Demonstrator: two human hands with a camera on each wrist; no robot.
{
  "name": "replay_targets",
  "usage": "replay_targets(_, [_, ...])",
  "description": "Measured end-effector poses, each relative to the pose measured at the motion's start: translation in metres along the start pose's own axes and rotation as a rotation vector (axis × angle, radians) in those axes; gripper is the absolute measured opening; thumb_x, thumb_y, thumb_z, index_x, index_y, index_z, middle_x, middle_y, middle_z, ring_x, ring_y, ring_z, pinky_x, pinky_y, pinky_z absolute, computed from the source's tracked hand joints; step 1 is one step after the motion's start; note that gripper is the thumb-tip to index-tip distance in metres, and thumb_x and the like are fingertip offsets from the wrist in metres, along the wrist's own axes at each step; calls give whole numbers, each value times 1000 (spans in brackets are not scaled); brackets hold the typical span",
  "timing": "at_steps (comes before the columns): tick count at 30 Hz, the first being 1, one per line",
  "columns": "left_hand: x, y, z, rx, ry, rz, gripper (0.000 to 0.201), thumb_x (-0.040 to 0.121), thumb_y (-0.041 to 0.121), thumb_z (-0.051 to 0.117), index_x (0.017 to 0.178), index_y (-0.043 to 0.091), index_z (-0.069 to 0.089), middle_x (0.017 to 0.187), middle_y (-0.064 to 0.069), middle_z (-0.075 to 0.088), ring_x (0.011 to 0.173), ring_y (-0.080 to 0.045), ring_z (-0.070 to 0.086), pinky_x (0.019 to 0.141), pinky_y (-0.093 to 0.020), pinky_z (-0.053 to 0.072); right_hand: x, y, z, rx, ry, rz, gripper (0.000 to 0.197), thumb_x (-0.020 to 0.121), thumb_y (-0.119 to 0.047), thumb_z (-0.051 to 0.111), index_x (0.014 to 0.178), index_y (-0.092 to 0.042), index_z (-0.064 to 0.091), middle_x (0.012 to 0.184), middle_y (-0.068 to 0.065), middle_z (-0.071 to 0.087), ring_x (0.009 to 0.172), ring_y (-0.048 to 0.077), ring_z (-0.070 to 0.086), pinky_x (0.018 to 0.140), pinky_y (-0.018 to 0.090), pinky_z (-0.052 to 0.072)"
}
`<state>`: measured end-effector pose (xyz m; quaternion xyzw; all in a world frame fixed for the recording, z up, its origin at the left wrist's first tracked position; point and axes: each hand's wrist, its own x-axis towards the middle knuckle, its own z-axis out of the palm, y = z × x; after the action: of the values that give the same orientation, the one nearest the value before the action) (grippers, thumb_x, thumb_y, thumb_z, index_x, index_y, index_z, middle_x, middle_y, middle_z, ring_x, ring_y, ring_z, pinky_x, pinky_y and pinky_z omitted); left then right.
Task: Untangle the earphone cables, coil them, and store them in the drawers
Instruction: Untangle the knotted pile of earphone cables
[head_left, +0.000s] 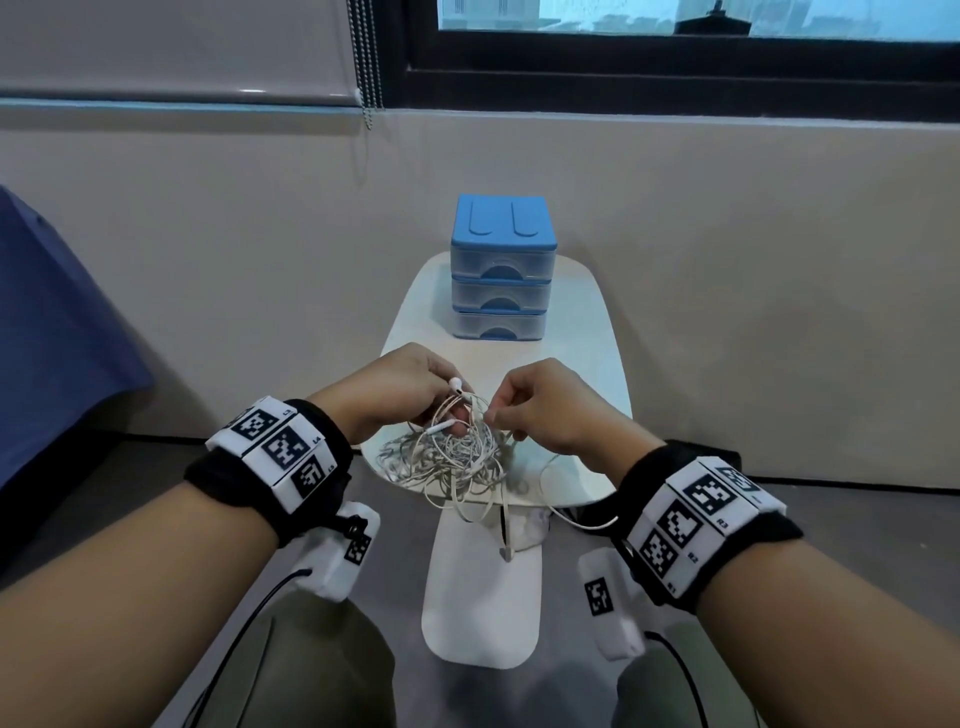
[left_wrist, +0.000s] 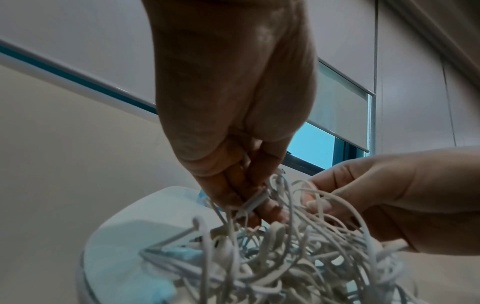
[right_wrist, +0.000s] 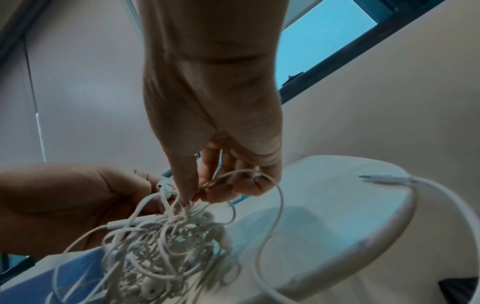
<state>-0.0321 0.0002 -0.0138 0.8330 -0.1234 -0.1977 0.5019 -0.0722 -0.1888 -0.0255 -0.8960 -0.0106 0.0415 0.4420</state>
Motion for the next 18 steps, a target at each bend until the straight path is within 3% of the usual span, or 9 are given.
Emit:
replay_targets(3, [0, 2, 0, 33, 24, 30, 24, 93, -12, 52, 103, -5, 73, 91, -26, 76, 73, -24, 74, 60, -25, 56, 0, -1, 0, -7, 27, -9, 14, 82, -16, 85, 75, -12, 73, 77, 7, 72, 68, 16, 61, 72, 39, 58])
replay_targets(5, [1, 4, -1, 28, 62, 54, 28, 93, -14, 48, 102, -4, 72, 86, -23, 76, 73, -27, 75, 58, -26, 54, 0, -3, -1, 3, 43, -14, 15, 80, -15, 86, 74, -13, 72, 74, 5, 71, 67, 17, 61, 69, 38, 57])
replay_targets(8, [1, 6, 0, 18, 38, 87, 33, 90, -17, 45, 104, -3, 71, 88, -23, 76, 84, -38, 76, 70, -37, 53, 0, -6, -3, 33, 78, -26, 16, 78, -12, 87, 73, -13, 72, 68, 3, 68, 64, 18, 60, 60, 33, 51])
replay_targets(9, [0, 7, 1, 26, 21, 93, 31, 90, -17, 48, 104, -3, 71, 88, -23, 76, 84, -39, 75, 69, -36, 54, 0, -7, -3, 36, 91, -32, 15, 78, -11, 86, 72, -13, 72, 66, 1, 66, 63, 17, 59, 56, 30, 48])
replay_targets(12, [-1, 7, 1, 91, 12, 117, 25, 88, -16, 57, 100, 0, 73, 75, -15, 68, 71, -29, 67, 57, -27, 51, -2, -10, -2, 24, 115, -61, 12, 77, -8, 84, 72, -13, 73, 64, 0, 65, 59, 14, 58, 51, 26, 47])
replay_targets(15, [-1, 7, -1, 109, 43, 128, 26, 89, -14, 56, 98, 2, 75, 81, -23, 69, 72, -24, 63, 65, -34, 50, -4, -10, -3, 39, 92, -79, 11, 78, -4, 80, 74, -14, 76, 65, 2, 68, 59, 14, 62, 59, 29, 52])
replay_targets(18, [-1, 8, -3, 44, 89, 119, 25, 93, -11, 54, 102, 0, 75, 84, -14, 75, 73, -22, 66, 70, -37, 51, -5, -7, -9, 75, 69, -76, 13, 79, 0, 79, 81, -12, 75, 65, 2, 69, 58, 12, 66, 61, 26, 53])
